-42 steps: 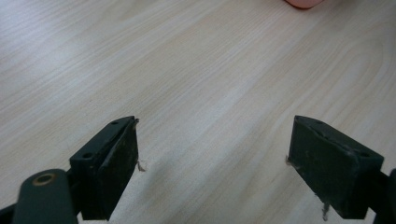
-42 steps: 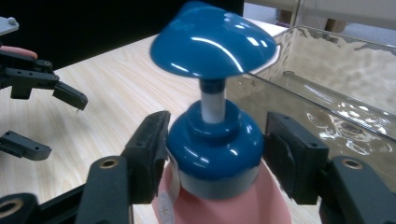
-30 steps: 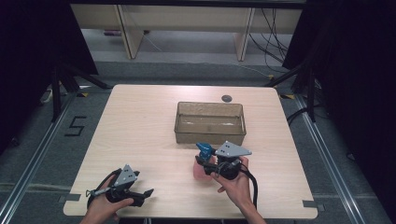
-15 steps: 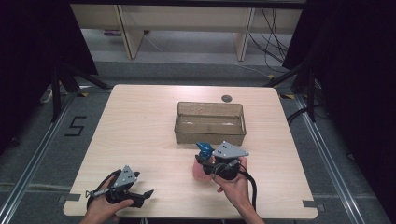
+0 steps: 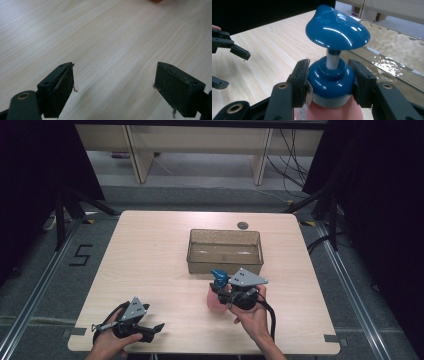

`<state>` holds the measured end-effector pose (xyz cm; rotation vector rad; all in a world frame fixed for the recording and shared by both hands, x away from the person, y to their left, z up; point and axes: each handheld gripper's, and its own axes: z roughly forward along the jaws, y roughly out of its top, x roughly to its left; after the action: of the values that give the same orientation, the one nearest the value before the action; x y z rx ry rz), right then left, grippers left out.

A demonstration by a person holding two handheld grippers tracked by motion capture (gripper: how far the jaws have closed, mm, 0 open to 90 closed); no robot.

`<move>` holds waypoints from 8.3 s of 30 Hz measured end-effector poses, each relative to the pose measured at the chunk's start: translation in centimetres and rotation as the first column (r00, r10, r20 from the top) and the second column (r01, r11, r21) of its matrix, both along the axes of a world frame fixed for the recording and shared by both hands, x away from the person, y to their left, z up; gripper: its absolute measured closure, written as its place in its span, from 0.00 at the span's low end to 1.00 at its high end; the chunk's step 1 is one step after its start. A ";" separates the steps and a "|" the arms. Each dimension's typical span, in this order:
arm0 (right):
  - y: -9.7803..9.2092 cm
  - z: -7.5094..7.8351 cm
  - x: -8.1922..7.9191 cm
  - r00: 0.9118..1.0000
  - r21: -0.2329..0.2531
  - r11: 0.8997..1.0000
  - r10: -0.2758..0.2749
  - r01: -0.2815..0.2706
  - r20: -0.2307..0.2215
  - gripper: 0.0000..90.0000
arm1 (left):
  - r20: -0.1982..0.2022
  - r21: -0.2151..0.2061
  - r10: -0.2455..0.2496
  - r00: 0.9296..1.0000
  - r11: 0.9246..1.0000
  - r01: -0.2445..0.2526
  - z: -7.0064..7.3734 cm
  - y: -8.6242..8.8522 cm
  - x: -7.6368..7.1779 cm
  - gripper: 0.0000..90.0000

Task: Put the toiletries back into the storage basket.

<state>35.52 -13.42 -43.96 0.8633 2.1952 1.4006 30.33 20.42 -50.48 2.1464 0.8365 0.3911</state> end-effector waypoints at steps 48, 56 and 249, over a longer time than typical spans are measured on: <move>-0.8 4.7 3.0 1.000 0.011 1.000 -0.008 0.008 0.025 0.59 | 0.001 0.013 -0.002 1.000 1.000 0.002 0.1 0.3 0.1 0.17; -1.4 5.5 3.2 0.999 0.022 0.999 -0.029 0.028 0.030 0.59 | 0.002 0.012 -0.002 1.000 1.000 0.002 0.1 0.3 0.1 0.17; -8.1 0.9 13.1 0.942 -0.016 0.946 -0.323 0.323 -0.090 0.59 | 0.008 -0.019 0.003 1.000 1.000 -0.003 0.3 0.2 -0.1 0.17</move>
<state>48.67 -21.55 -43.04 1.2452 2.0015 1.2206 30.22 20.66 -50.14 2.1249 0.8361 0.3916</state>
